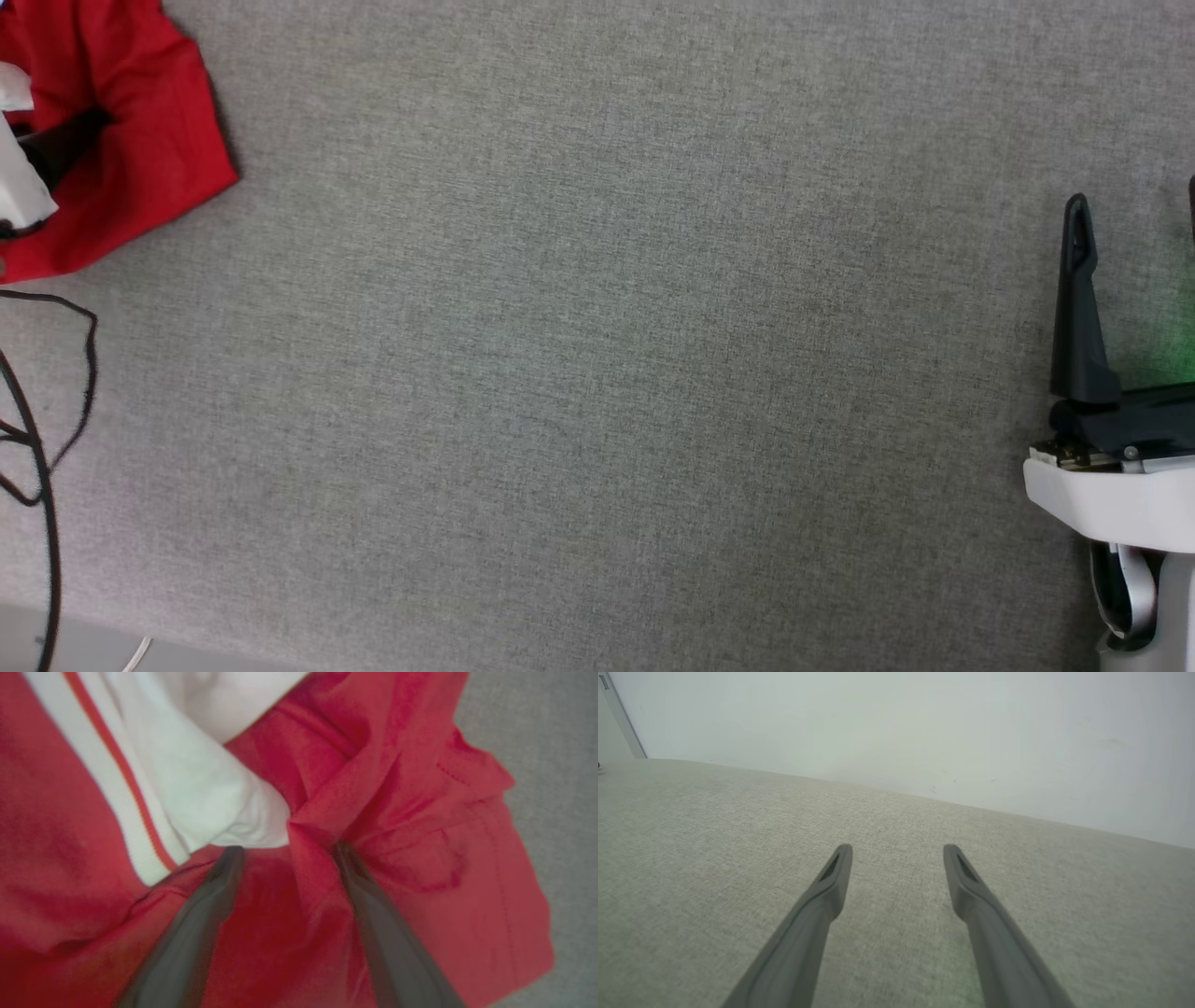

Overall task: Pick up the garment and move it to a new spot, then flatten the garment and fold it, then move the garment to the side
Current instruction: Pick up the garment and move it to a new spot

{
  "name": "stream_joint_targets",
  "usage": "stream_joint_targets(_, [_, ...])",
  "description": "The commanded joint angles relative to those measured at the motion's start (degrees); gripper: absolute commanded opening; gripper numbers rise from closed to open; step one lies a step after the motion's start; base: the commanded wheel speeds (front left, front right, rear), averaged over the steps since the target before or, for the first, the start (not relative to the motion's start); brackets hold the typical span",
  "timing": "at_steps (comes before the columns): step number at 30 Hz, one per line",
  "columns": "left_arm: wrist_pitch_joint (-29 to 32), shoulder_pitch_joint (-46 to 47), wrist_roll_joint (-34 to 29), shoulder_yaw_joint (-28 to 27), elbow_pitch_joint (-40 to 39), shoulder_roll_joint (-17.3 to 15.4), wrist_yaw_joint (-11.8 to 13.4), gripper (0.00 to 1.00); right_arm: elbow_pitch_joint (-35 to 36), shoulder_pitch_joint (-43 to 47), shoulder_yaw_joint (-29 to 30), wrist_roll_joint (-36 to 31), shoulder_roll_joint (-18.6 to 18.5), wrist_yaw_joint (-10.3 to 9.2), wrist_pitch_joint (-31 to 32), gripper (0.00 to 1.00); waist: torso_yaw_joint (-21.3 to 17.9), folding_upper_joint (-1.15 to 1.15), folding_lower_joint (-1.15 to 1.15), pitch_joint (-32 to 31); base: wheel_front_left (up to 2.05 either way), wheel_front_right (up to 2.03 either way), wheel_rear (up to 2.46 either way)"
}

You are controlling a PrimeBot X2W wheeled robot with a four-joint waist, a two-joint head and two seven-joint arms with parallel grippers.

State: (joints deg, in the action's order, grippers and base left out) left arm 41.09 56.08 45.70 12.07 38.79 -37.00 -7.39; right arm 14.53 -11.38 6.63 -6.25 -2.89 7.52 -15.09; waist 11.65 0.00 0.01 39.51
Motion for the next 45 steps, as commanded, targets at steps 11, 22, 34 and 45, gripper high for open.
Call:
stream_joint_targets(11, [0.5,0.2,3.1,7.8,2.9,1.9,-0.1,0.0,-0.6,-1.0,0.3,-0.3,-0.1,-0.06,-0.1,1.0,-0.6,0.0,-0.01,-0.3,0.0,0.0,0.0])
stream_joint_targets(22, [-10.5,4.1,4.8,19.1,-7.7,-4.9,0.0,0.0,-2.9,1.9,0.6,2.2,0.0,-0.06,-0.1,1.0,-0.2,0.0,-0.01,-10.1,0.0,0.0,0.0])
stream_joint_targets(34, [-12.9,9.1,4.3,33.5,-24.4,-5.6,0.0,0.0,-5.5,3.1,0.3,6.3,0.0,-0.06,-0.1,1.0,-2.7,0.0,-0.01,-17.3,0.0,0.0,0.0])
stream_joint_targets(45, [-13.8,15.6,3.2,48.3,-32.1,1.2,0.0,0.0,-6.5,1.8,0.6,10.4,0.1,-0.06,-0.1,1.0,-12.6,0.0,-0.01,-18.2,0.0,0.0,0.0])
